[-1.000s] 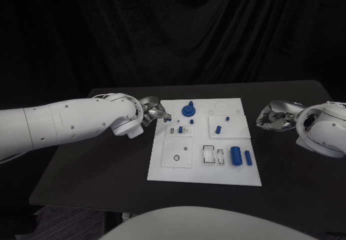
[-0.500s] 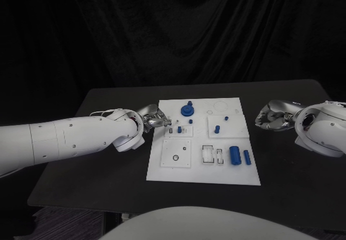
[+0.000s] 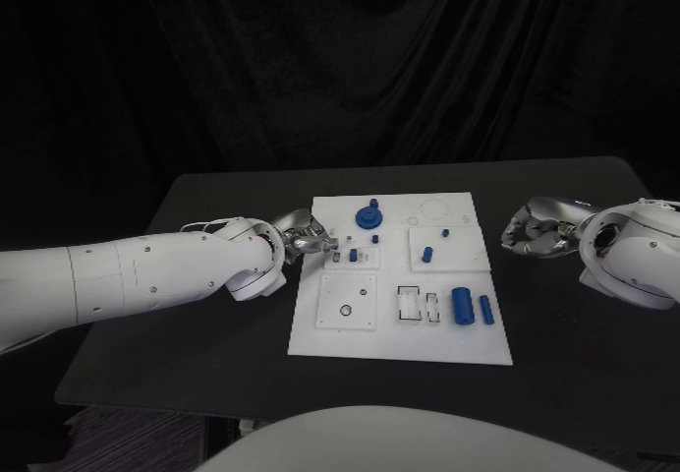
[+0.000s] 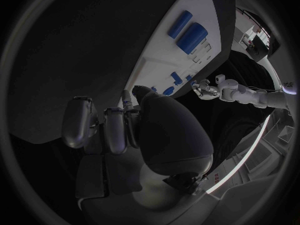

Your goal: Assemble the parts on the task board

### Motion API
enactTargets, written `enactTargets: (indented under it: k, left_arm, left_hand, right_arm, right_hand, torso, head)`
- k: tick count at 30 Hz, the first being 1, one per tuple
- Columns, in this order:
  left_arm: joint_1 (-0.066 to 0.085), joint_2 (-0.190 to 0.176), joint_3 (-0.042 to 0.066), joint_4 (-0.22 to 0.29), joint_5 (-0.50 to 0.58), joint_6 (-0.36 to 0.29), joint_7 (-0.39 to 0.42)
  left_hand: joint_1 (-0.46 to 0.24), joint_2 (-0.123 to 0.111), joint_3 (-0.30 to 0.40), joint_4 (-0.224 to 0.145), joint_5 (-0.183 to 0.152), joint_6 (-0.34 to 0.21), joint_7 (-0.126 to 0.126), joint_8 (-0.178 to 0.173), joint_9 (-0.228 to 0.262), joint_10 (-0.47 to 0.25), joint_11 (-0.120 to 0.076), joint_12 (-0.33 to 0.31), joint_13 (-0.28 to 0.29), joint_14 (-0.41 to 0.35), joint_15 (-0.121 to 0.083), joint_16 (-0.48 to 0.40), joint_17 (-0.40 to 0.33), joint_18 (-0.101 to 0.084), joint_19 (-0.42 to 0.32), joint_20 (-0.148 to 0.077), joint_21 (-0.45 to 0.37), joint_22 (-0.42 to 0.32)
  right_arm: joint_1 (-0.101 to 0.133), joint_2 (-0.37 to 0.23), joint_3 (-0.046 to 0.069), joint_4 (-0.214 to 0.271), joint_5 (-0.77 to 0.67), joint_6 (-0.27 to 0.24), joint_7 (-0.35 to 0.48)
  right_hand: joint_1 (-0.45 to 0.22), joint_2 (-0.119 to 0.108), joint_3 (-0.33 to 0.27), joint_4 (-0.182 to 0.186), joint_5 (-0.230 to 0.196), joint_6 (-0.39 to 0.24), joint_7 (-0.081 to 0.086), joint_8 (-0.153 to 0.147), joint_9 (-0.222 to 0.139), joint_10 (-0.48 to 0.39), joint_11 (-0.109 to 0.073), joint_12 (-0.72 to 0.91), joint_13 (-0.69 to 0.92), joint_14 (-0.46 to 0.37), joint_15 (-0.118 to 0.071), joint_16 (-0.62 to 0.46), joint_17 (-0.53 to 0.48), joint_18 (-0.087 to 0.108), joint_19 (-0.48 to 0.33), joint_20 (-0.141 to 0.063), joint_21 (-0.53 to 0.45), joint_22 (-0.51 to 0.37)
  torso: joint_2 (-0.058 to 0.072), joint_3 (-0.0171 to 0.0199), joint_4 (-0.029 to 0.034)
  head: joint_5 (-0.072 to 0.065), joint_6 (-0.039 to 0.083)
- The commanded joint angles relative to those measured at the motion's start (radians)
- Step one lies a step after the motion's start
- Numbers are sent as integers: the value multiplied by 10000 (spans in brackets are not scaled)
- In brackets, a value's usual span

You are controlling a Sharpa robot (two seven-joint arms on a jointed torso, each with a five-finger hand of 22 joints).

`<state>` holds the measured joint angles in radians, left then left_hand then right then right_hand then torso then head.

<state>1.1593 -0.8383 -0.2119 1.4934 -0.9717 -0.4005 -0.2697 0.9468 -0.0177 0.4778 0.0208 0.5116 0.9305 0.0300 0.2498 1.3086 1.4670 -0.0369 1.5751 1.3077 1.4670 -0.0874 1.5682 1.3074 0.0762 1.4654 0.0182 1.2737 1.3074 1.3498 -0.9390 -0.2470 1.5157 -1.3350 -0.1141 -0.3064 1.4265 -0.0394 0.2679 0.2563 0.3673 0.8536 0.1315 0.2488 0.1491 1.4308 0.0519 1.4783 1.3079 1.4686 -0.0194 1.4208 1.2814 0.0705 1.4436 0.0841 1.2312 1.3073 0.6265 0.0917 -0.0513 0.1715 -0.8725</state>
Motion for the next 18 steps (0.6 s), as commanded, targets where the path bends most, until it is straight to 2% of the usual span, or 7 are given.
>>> enactTargets:
  k: [1,10,18]
  left_arm:
    - [-20,62,9,-39,256,334,-50]
    - [-66,231,9,-225,297,680,-275]
    - [-154,278,9,-326,301,881,-366]
  left_hand:
    - [-93,29,7,44,40,27,62,42,115,1038,-15,-43,2631,1038,-63,26,2634,-99,123,-15,-35,1746]
    - [-69,8,-19,35,130,13,51,42,117,1038,-23,-43,2631,1038,-65,26,2634,-101,127,-16,-27,1748]
    - [-81,-20,-49,41,164,7,54,40,115,1038,-21,-43,2631,1038,-68,26,2634,-100,127,-17,-32,1747]
  right_arm:
    - [6,-14,5,18,-27,-10,-123]
    - [5,-18,5,14,-27,2,-122]
    - [5,-11,5,7,-27,22,-119]
  right_hand:
    - [70,-2,62,13,51,72,14,45,17,-67,-30,-39,921,285,-45,-51,-19,62,-67,-9,-57,1603]
    - [70,-4,62,11,50,82,10,53,20,-85,-34,-54,901,277,-47,-62,-35,65,-74,-10,-75,1598]
    - [70,-4,62,11,50,82,10,53,20,-85,-34,-54,901,277,-47,-62,-35,65,-74,-10,-75,1598]
  torso:
    - [-5,-9,-18]
    - [0,7,-6]
    - [5,-5,-8]
  head:
    - [-4,-1]
    - [-34,-1]
    - [-98,-1]
